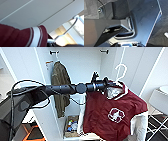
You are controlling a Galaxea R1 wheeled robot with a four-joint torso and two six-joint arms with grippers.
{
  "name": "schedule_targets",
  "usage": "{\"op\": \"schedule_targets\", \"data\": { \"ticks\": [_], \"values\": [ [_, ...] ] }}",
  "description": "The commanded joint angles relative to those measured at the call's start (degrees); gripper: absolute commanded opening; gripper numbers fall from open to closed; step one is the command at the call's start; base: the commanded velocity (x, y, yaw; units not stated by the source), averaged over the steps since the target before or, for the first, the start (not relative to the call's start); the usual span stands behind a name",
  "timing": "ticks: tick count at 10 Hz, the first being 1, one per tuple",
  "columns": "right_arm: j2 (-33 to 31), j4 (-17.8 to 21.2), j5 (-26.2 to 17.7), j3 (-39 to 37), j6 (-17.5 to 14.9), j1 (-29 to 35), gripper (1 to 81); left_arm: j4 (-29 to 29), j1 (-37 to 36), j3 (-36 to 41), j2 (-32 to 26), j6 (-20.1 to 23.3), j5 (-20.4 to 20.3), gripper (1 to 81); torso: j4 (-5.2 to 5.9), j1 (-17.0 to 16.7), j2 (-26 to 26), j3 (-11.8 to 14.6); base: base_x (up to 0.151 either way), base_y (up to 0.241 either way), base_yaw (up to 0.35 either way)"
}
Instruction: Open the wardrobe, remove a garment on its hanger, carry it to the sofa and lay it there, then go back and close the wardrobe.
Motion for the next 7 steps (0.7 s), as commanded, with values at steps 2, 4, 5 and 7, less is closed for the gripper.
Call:
{"op": "schedule_targets", "data": {
  "ticks": [2, 4, 5, 7],
  "values": [
    [0.50, 0.14, -3.65, 0.51, -0.25, 1.21, 81.1, 1.89, -11.52, 0.70, -0.55, 0.33, -5.15, 1.0, 0.00, -0.05, -0.02, 0.00, 0.000, 0.000, 0.000],
    [0.50, 0.14, -3.65, 0.43, -0.25, 1.12, 81.1, 2.33, -10.91, 1.57, -0.90, 0.42, -5.07, 1.0, 0.00, -0.07, -0.02, 0.00, 0.000, 0.000, 0.000],
    [0.50, 0.14, -3.65, 0.43, -0.25, 1.12, 81.1, 4.18, -9.77, 2.45, -1.25, 0.33, -5.07, 1.0, 0.00, -0.02, -0.02, 0.00, 0.000, 0.000, 0.000],
    [0.50, 0.32, -3.65, 0.34, -0.25, 1.20, 81.1, 7.78, -5.12, 6.32, -3.80, 0.33, -5.07, 1.0, 0.00, -0.02, -0.02, 0.00, 0.000, 0.000, 0.000]
  ]
}}
